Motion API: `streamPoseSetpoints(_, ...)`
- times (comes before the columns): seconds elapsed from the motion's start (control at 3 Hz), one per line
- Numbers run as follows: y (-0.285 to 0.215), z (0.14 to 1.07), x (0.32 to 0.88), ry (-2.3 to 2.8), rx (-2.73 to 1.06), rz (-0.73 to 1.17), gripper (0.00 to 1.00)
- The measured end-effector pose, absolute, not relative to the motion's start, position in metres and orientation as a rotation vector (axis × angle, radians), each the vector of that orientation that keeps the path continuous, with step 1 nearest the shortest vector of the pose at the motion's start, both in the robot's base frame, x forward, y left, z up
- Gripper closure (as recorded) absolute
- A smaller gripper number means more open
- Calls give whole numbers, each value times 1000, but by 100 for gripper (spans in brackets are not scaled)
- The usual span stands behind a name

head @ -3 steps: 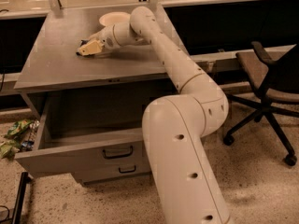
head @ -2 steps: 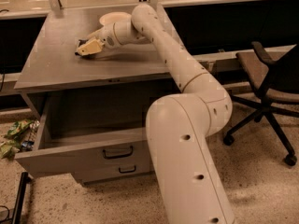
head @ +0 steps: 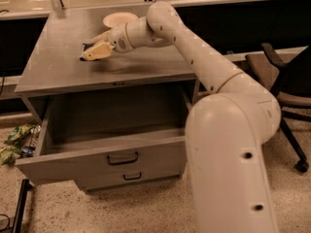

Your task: Place rxbar blueberry into top drawer

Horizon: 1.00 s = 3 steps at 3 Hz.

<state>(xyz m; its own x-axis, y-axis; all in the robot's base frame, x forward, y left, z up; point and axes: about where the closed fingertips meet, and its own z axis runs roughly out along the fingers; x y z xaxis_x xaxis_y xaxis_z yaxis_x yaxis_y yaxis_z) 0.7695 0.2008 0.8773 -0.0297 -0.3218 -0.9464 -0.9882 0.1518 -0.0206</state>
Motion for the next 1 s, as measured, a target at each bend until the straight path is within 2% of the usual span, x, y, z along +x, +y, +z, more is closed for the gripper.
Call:
streamPoseSetpoints(0.67,170,890,690,1485,-1288,918,100)
streamPoseSetpoints(1.0,161,867,649,1529,-1289,907,100)
